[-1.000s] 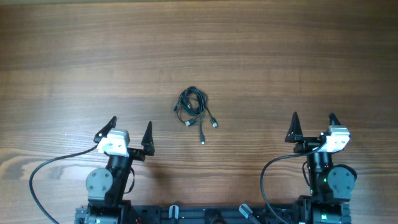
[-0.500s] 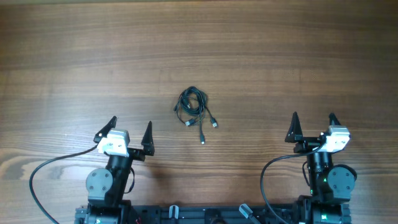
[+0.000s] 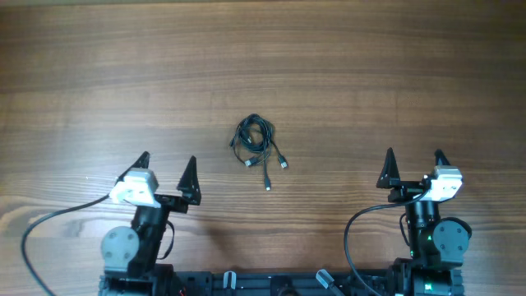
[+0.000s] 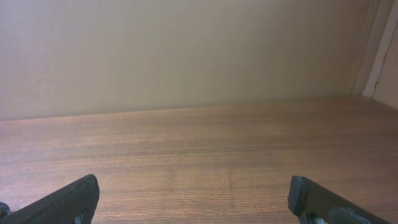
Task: Untangle cables
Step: 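Reach the left gripper forward and down onto the black cable bundle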
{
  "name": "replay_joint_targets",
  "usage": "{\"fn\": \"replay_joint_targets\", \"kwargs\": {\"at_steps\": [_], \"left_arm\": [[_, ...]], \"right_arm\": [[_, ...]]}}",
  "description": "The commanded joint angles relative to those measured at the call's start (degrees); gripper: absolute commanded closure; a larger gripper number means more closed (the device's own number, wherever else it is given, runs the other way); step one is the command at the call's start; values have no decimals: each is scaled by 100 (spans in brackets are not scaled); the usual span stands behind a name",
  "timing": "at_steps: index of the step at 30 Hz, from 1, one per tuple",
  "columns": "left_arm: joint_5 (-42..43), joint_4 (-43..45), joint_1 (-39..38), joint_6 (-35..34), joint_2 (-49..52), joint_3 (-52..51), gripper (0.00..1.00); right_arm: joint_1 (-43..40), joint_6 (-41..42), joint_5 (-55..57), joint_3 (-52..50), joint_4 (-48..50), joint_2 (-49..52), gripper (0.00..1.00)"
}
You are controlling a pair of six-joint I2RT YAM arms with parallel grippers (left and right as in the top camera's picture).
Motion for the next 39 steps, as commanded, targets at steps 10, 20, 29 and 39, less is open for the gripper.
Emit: {"fn": "replay_joint_targets", "kwargs": {"at_steps": [10, 20, 29, 39], "left_arm": [[-39, -730, -4, -444, 4262, 3178, 0], [-46, -1416, -1021, 529, 7602, 5484, 0], [280, -1071, -1261, 481, 9270, 5482, 22], [-256, -778, -1700, 481, 10500, 5480, 42]], "right_arm": [[31, 70, 76, -7, 15, -31, 0], [31, 70, 76, -7, 15, -31, 0], [31, 70, 76, -7, 15, -31, 0], [31, 68, 76, -7, 15, -31, 0]]}}
